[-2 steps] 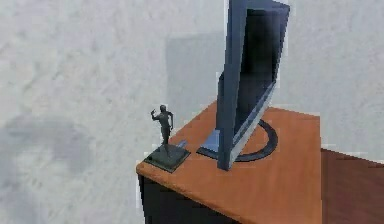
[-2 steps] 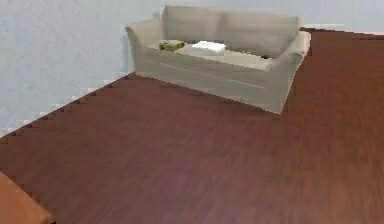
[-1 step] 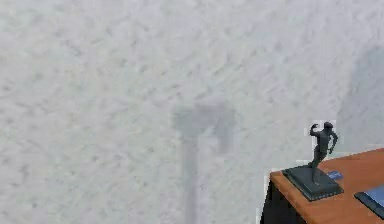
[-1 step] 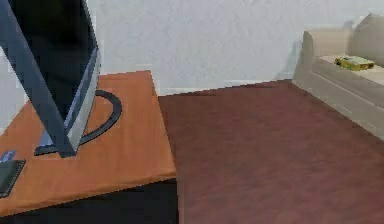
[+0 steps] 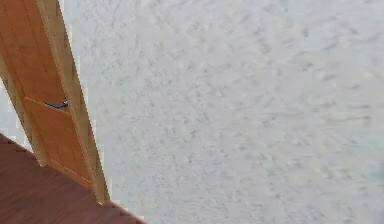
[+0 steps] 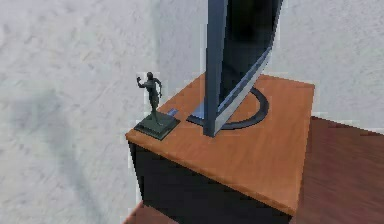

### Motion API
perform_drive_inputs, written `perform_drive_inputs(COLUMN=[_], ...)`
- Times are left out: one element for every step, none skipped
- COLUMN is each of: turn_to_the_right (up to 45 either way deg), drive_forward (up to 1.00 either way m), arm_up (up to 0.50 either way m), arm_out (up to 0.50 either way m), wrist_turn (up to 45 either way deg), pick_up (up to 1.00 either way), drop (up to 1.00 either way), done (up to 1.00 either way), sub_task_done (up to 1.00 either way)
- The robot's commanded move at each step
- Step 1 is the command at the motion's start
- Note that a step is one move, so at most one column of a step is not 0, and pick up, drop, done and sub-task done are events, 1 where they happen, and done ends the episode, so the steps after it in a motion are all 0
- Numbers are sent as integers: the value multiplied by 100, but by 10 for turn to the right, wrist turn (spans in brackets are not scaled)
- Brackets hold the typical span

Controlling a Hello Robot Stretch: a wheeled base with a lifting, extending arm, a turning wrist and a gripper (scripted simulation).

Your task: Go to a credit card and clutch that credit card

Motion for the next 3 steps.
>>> perform_drive_inputs(turn_to_the_right=[-30,450,300], drive_forward=[0,0,0], arm_up=[0,0,0], arm_out=[0,0,0], wrist_turn=[0,0,0], pick_up=[0,0,0], drop=[0,0,0], done=[0,0,0], sub_task_done=[0,0,0])
